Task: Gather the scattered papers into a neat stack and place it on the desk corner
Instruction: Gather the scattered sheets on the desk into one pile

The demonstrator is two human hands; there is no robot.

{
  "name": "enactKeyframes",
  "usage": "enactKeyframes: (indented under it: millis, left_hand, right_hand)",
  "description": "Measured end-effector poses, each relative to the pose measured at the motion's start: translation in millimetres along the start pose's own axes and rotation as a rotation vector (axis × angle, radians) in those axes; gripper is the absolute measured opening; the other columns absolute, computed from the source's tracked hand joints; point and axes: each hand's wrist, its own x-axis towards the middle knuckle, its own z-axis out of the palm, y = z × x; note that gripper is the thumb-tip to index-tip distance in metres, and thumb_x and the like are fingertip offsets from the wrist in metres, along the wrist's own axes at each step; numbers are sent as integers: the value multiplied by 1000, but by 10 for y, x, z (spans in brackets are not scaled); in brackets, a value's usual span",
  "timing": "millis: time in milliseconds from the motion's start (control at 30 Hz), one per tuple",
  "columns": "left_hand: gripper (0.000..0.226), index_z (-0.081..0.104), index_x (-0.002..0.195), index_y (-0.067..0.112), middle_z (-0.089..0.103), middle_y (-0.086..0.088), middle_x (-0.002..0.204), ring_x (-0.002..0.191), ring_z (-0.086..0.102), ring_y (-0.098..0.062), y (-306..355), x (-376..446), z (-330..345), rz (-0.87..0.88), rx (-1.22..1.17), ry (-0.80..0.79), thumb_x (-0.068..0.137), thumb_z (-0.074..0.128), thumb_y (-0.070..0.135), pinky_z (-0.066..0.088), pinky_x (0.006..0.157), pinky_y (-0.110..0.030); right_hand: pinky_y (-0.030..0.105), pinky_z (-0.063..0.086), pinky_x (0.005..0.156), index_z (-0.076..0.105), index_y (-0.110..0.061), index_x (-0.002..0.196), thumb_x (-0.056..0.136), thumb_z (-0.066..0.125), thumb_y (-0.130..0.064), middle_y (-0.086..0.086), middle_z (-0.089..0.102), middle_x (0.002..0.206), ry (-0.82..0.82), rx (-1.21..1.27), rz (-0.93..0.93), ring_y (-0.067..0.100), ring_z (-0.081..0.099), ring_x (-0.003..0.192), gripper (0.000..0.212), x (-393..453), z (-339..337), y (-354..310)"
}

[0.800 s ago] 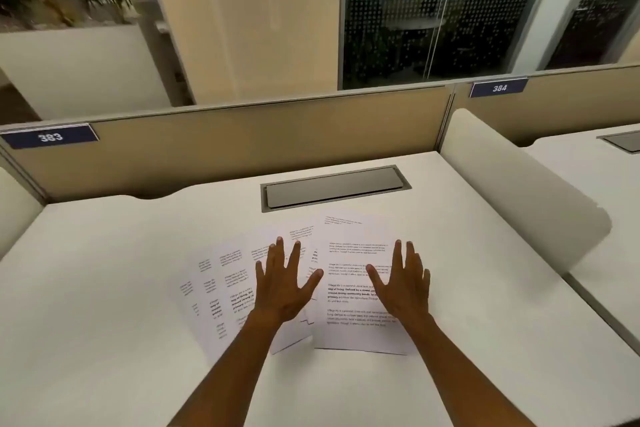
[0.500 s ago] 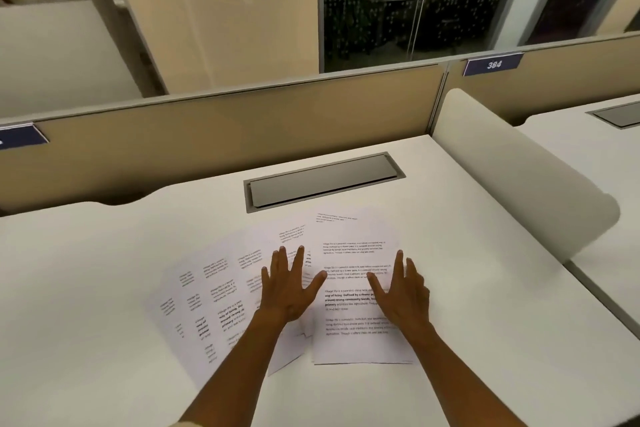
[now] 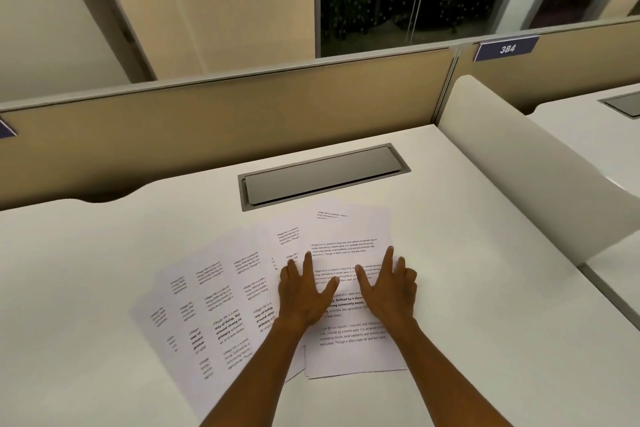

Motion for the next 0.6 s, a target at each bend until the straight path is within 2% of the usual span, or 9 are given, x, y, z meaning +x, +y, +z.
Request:
enactKeyframes:
  millis: [167,333,600]
  left_hand:
    - [91,9,153,25,18,-10,160,148,14,-32,109,36,4,-24,-94,65,84,55,62,20,118,-48]
    - [92,13,152,23,25,-11,157,145,22,-31,207,47,10,-54,-252,91,82,64,54,28,115,-48]
    - [94,20,150,22,38,-10,147,135,37,-30,163,92,-53,-45,-226,119,77,70,52,36,110,-43]
  right_hand:
    - [45,30,112,6,-17,154,86,33,-72,16,22,157,-7,35,20,36,28,136,92,45,15,-116]
    - [44,35,106,12,-16,153,85,38,-71,14,30,151,9,67,44,34,35,129,91,73,-5,-179]
    - [45,42,98,27,-11,146,84,52,-63,18,40,139,-39,248,164,39,44,121,84,197,-144,-253]
